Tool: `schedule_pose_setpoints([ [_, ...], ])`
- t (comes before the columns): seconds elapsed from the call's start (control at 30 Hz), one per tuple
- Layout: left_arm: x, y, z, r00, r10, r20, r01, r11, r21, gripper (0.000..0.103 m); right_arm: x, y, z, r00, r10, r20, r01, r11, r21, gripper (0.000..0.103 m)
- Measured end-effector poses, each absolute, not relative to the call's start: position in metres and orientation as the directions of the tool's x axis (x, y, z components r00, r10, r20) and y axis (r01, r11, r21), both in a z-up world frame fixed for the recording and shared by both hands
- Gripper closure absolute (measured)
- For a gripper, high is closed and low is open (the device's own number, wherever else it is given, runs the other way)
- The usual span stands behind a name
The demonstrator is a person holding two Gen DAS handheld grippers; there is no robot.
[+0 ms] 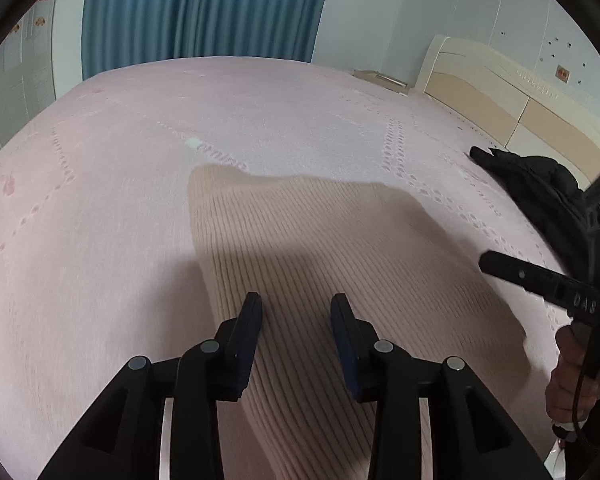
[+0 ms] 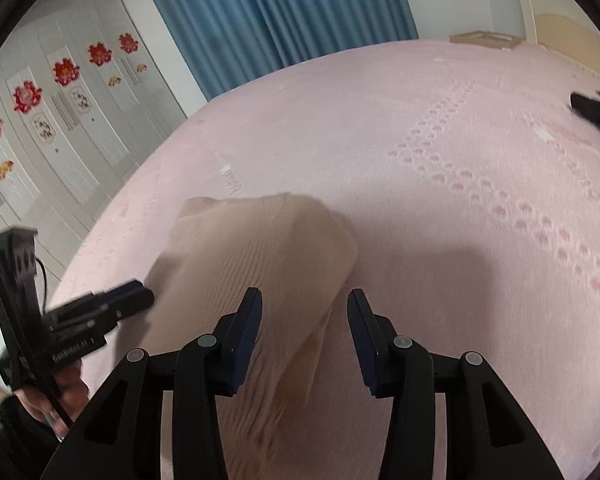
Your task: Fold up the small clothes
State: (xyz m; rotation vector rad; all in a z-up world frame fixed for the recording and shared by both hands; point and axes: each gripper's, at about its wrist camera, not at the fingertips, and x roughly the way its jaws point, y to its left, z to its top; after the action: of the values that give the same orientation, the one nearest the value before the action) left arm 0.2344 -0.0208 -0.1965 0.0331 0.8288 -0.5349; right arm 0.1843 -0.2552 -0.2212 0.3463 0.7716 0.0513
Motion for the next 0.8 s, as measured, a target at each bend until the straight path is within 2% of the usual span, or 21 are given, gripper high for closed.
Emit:
schedule_pose_setpoints([
  [0.1,0.224,-0.018,-0.198,0.557,-0.437,-0.706,0.463,0.869,-0.172,0.067,0.186,-0.248,-0.226,0.705,0.185,-0.684,0.078,0.939,0.334,0.059],
  [0.2,0.226,-0.011,-0.2,0.549,-0.455,-0.701,0.44,0.87,-0.22,0.067,0.201,-0.242,-0.237,0.681,0.178,-0.711,0.093,0.941,0.325,0.059],
  [0.23,0.228,-0.009,-0.201,0.544,-0.462,-0.7,0.434,0.87,-0.236,0.067,0.207,-0.241,-0.241,0.671,0.185,-0.718,0.101,0.936,0.336,0.062],
  [0.3,0.23,-0.008,-0.202,0.54,-0.468,-0.7,0.429,0.868,-0.25,0.067,0.213,-0.24,-0.243,0.678,0.21,-0.705,0.086,0.929,0.36,0.075],
  [0.33,0.23,-0.007,-0.202,0.539,-0.469,-0.7,0.429,0.868,-0.251,0.067,0.214,-0.238,-0.24,0.686,0.213,-0.696,0.063,0.935,0.349,0.092],
  [0.37,0.23,-0.007,-0.202,0.537,-0.47,-0.7,0.428,0.867,-0.254,0.067,0.21,-0.236,-0.233,0.712,0.217,-0.668,0.028,0.941,0.336,0.093],
  [0.43,0.229,-0.006,-0.202,0.534,-0.478,-0.698,0.423,0.865,-0.269,0.067,0.198,-0.247,-0.225,0.769,0.25,-0.588,0.0,0.92,0.392,0.093],
  [0.5,0.23,-0.007,-0.203,0.531,-0.481,-0.697,0.416,0.865,-0.28,0.067,0.199,-0.252,-0.235,0.748,0.235,-0.621,0.041,0.917,0.397,0.093],
  [0.57,0.228,-0.008,-0.204,0.533,-0.478,-0.698,0.413,0.867,-0.279,0.067,0.206,-0.245,-0.256,0.692,0.168,-0.702,0.086,0.946,0.311,0.092],
  [0.6,0.227,-0.01,-0.204,0.537,-0.468,-0.702,0.408,0.872,-0.269,0.067,0.204,-0.243,-0.257,0.695,0.147,-0.704,0.091,0.953,0.288,0.09],
  [0.67,0.226,-0.009,-0.204,0.54,-0.456,-0.708,0.403,0.878,-0.258,0.067,0.197,-0.24,-0.245,0.704,0.112,-0.701,0.11,0.958,0.263,0.077],
  [0.8,0.223,-0.005,-0.203,0.536,-0.459,-0.709,0.386,0.88,-0.278,0.067,0.177,-0.233,-0.219,0.734,0.112,-0.67,0.094,0.96,0.263,0.075],
])
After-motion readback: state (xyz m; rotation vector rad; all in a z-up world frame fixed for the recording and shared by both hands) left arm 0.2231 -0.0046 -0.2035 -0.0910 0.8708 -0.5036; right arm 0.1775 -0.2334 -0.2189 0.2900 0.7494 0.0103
